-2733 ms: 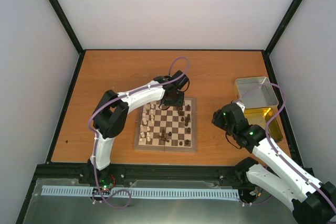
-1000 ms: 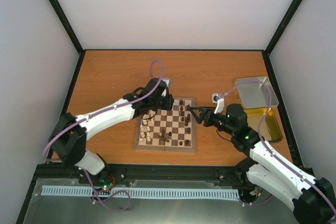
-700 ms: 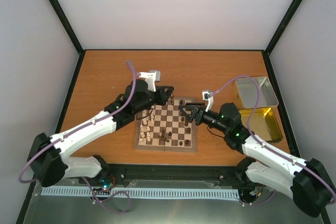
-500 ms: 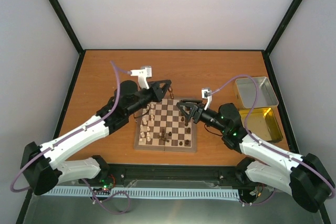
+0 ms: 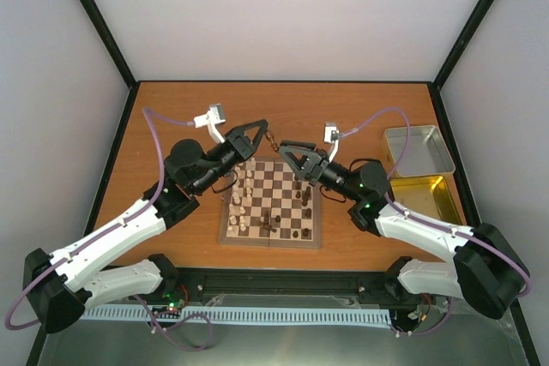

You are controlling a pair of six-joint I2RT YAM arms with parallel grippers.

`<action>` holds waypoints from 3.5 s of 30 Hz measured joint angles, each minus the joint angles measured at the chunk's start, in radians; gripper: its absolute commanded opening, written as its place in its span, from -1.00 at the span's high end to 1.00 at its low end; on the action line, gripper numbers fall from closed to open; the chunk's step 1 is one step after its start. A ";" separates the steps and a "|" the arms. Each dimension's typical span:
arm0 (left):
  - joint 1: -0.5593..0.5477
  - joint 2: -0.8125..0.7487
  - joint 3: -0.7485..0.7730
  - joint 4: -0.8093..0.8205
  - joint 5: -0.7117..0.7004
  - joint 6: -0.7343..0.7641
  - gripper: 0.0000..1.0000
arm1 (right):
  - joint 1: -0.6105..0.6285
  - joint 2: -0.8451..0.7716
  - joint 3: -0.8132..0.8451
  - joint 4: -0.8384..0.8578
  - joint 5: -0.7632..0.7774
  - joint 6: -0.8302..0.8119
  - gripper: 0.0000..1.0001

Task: Set up the chess pieces on the board
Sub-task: Pick up the chess piece from the chessboard, then place the chess piece on the chessboard.

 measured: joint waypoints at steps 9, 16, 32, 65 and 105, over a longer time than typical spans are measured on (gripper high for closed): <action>0.000 -0.002 -0.007 0.005 -0.001 -0.025 0.99 | 0.006 0.006 0.068 -0.050 0.000 0.016 0.01; 0.000 -0.002 -0.008 0.023 0.000 -0.026 0.99 | 0.019 0.006 0.081 -0.131 -0.008 -0.010 0.20; 0.000 -0.001 -0.012 0.028 -0.004 -0.026 0.99 | 0.029 -0.047 0.081 -0.213 0.016 -0.051 0.89; 0.000 -0.217 -0.057 -0.415 -0.349 0.442 0.99 | 0.025 0.107 0.573 -2.108 0.173 -0.451 0.94; 0.000 -0.340 -0.121 -0.426 -0.330 0.535 0.98 | -0.031 0.568 1.034 -2.319 0.292 -0.484 0.94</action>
